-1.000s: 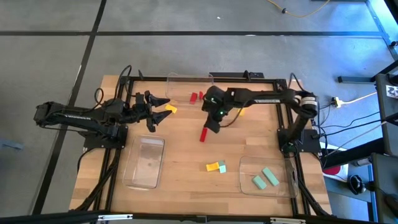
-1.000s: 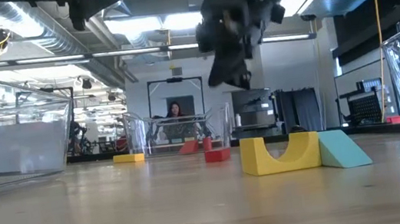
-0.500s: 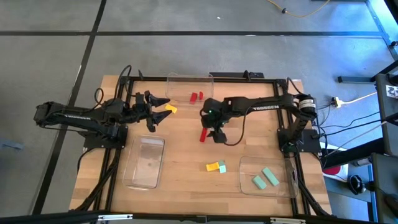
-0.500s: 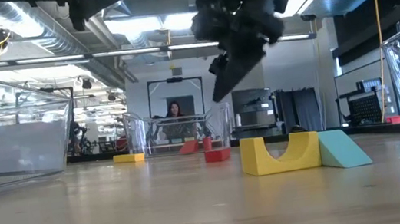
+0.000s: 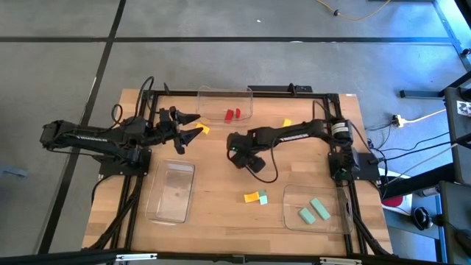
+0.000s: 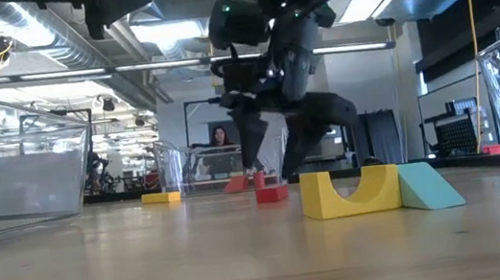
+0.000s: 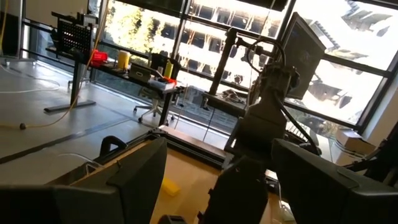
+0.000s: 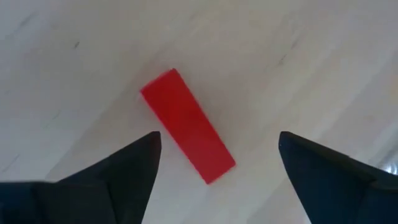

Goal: Sort & place blocks by color
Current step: Put the red block on the top transparent bin

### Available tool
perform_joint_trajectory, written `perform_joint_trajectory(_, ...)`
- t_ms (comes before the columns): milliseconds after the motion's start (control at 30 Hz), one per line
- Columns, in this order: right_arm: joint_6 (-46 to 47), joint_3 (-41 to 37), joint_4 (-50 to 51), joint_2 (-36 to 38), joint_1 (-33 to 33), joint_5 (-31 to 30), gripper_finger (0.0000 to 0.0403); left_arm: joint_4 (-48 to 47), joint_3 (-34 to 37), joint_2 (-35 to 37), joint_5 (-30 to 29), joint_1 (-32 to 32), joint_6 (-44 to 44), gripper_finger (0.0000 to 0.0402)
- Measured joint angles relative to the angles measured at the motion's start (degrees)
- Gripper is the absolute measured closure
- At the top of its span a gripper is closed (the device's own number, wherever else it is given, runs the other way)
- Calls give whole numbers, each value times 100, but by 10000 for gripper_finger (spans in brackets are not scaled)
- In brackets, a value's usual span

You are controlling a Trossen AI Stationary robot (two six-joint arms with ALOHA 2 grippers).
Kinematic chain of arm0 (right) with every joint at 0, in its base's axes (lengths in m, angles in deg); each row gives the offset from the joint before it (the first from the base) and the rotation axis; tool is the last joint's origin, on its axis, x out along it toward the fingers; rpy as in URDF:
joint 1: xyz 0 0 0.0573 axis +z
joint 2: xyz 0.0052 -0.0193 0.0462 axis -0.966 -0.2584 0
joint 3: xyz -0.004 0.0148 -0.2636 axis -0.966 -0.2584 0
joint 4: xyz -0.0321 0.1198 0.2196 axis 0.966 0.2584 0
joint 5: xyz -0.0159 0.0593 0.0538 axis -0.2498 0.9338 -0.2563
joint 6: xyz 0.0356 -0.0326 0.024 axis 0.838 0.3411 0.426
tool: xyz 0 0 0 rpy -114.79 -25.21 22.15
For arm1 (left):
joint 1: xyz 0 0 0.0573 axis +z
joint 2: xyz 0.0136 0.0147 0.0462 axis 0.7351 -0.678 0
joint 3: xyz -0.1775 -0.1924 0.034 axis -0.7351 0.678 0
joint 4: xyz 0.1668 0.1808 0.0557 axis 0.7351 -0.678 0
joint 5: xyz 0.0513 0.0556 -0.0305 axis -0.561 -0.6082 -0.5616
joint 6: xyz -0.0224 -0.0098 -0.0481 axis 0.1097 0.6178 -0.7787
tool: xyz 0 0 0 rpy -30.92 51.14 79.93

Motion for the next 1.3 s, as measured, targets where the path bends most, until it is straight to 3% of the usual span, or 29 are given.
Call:
perform_joint_trajectory(500, -186, 58, 480, -404, -53, 243, 137, -1, 0, 0, -64, -2, -4, 120)
perform_joint_trajectory(633, 119, 54, 637, -410, -47, 263, 186, 0, 0, 0, -64, -1, -1, 120)
perform_joint_trajectory(833, 1049, 52, 1297, -411, -47, 430, 296, 0, 0, 0, -64, 0, 7, 120)
perform_joint_trajectory(933, 1600, 16, 1787, -389, -65, 730, 299, -2, 0, 0, -64, -2, 10, 120)
perform_joint_trajectory(1100, 2591, -874, 1743, 210, -116, 1411, 299, -2, 0, 0, -62, -2, 11, 120)
perform_joint_trajectory(1300, 4672, -2907, 337, 1990, -70, 1878, 299, -10, 0, -2, -53, 0, 14, 120)
